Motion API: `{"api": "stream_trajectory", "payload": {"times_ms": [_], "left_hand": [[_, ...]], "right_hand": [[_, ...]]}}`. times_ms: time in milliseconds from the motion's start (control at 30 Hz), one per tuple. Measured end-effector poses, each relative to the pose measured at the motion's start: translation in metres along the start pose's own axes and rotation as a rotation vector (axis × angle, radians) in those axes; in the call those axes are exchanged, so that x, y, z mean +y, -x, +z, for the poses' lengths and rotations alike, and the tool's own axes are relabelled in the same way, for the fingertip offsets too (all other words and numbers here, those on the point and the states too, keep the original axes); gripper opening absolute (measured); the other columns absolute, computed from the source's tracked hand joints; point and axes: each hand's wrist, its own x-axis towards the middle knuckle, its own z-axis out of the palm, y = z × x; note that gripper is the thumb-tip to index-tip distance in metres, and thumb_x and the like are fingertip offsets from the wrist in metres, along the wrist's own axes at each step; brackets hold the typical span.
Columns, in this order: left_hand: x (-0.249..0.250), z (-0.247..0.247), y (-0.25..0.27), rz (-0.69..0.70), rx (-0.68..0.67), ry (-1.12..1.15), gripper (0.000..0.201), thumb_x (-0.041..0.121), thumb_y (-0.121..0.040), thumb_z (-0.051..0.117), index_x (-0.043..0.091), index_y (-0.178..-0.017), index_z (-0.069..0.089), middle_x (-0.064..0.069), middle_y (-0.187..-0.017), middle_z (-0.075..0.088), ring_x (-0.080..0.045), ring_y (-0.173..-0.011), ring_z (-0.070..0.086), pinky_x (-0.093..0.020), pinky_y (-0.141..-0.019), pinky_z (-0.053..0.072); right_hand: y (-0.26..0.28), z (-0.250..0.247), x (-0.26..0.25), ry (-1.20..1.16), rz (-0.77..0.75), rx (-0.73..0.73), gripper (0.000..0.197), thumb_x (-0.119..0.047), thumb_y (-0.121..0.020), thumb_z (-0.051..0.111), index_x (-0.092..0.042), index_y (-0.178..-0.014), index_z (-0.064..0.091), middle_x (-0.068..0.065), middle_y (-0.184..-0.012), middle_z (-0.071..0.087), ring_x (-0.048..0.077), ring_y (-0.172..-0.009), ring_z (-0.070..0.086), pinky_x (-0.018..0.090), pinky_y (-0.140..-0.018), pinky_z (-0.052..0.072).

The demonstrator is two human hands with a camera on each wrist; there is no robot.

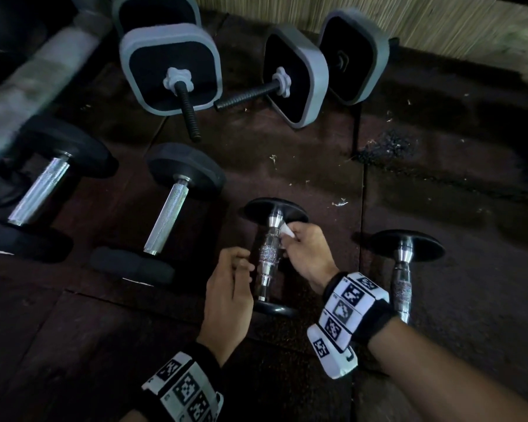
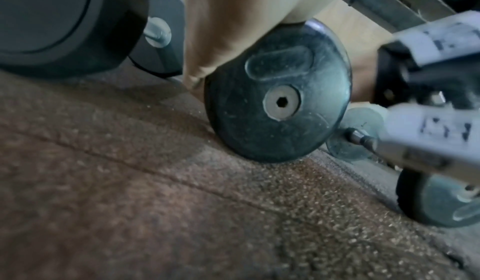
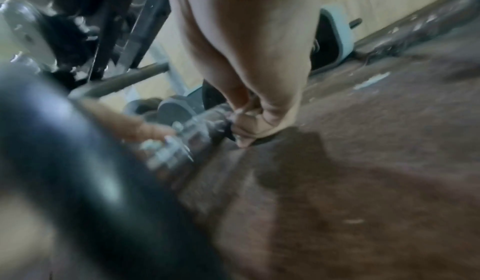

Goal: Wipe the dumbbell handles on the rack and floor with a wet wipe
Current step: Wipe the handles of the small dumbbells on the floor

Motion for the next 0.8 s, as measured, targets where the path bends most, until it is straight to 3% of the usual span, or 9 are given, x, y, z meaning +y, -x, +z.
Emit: {"api": "stream_trajectory", "payload": {"times_ms": [67, 133, 267, 400, 567, 633, 733, 800], "left_hand": [[-0.001, -0.002, -0.001, -0.005, -0.034, -0.022, 0.025, 0.028, -0.090, 0.036, 0.027, -0.104, 0.056, 0.004, -0.086, 0.066, -0.011, -0.079, 0.063, -0.019, -0.074, 0.049], [-0.003, -0.006, -0.001, -0.018, -0.059, -0.039, 0.029, 0.029, -0.087, 0.035, 0.027, -0.106, 0.057, 0.006, -0.086, 0.065, -0.010, -0.078, 0.063, -0.020, -0.074, 0.048], [-0.002, -0.007, -0.003, -0.013, -0.104, -0.067, 0.032, 0.025, -0.086, 0.035, 0.023, -0.109, 0.056, 0.006, -0.087, 0.064, -0.010, -0.080, 0.062, -0.018, -0.074, 0.046], [0.000, -0.006, -0.002, -0.008, -0.111, -0.080, 0.031, 0.024, -0.086, 0.035, 0.022, -0.109, 0.056, 0.005, -0.087, 0.063, -0.012, -0.080, 0.062, -0.019, -0.074, 0.046], [-0.002, -0.009, -0.004, 0.009, -0.095, -0.082, 0.030, 0.022, -0.087, 0.036, 0.021, -0.108, 0.058, 0.005, -0.084, 0.063, -0.014, -0.079, 0.062, -0.016, -0.074, 0.045], [0.000, -0.007, -0.003, 0.005, -0.092, -0.086, 0.030, 0.022, -0.087, 0.036, 0.021, -0.108, 0.058, 0.005, -0.084, 0.063, -0.013, -0.079, 0.062, -0.017, -0.073, 0.045], [0.004, -0.004, -0.001, 0.012, -0.099, -0.104, 0.030, 0.021, -0.086, 0.037, 0.021, -0.108, 0.057, 0.005, -0.084, 0.063, -0.011, -0.078, 0.061, -0.018, -0.074, 0.046], [0.004, -0.006, -0.001, 0.003, -0.105, -0.100, 0.031, 0.021, -0.086, 0.037, 0.020, -0.108, 0.057, 0.005, -0.083, 0.062, -0.011, -0.078, 0.061, -0.018, -0.073, 0.047]], "right_hand": [[0.006, -0.001, -0.007, -0.024, 0.006, -0.051, 0.028, -0.009, -0.099, 0.054, -0.015, -0.075, 0.067, 0.000, -0.071, 0.066, 0.011, -0.065, 0.057, 0.040, -0.067, 0.054], [0.020, -0.006, -0.006, 0.005, -0.027, -0.095, 0.026, -0.008, -0.101, 0.054, -0.011, -0.080, 0.069, -0.006, -0.072, 0.066, 0.004, -0.064, 0.057, 0.027, -0.066, 0.051], [0.030, -0.009, -0.003, 0.002, -0.070, -0.091, 0.024, -0.008, -0.100, 0.055, -0.009, -0.080, 0.069, -0.007, -0.068, 0.063, 0.002, -0.061, 0.054, 0.022, -0.061, 0.047], [0.019, -0.003, -0.006, 0.009, -0.065, -0.058, 0.029, -0.010, -0.100, 0.054, -0.008, -0.073, 0.061, -0.003, -0.065, 0.057, 0.009, -0.062, 0.051, 0.034, -0.064, 0.046], [0.048, -0.012, 0.009, 0.063, -0.161, -0.124, 0.022, -0.010, -0.099, 0.054, -0.009, -0.083, 0.068, 0.008, -0.076, 0.068, 0.006, -0.067, 0.056, 0.039, -0.070, 0.051], [0.039, -0.009, 0.008, 0.040, -0.142, -0.083, 0.022, -0.009, -0.099, 0.054, -0.012, -0.085, 0.071, 0.004, -0.075, 0.069, 0.003, -0.066, 0.057, 0.037, -0.071, 0.053], [0.028, -0.002, 0.004, 0.054, -0.106, -0.052, 0.022, -0.012, -0.099, 0.053, -0.008, -0.081, 0.066, 0.010, -0.074, 0.068, 0.010, -0.064, 0.056, 0.049, -0.072, 0.056], [0.041, -0.003, 0.009, 0.081, -0.111, -0.081, 0.022, -0.013, -0.099, 0.054, -0.008, -0.081, 0.065, 0.012, -0.077, 0.069, 0.010, -0.065, 0.057, 0.050, -0.072, 0.055]]}}
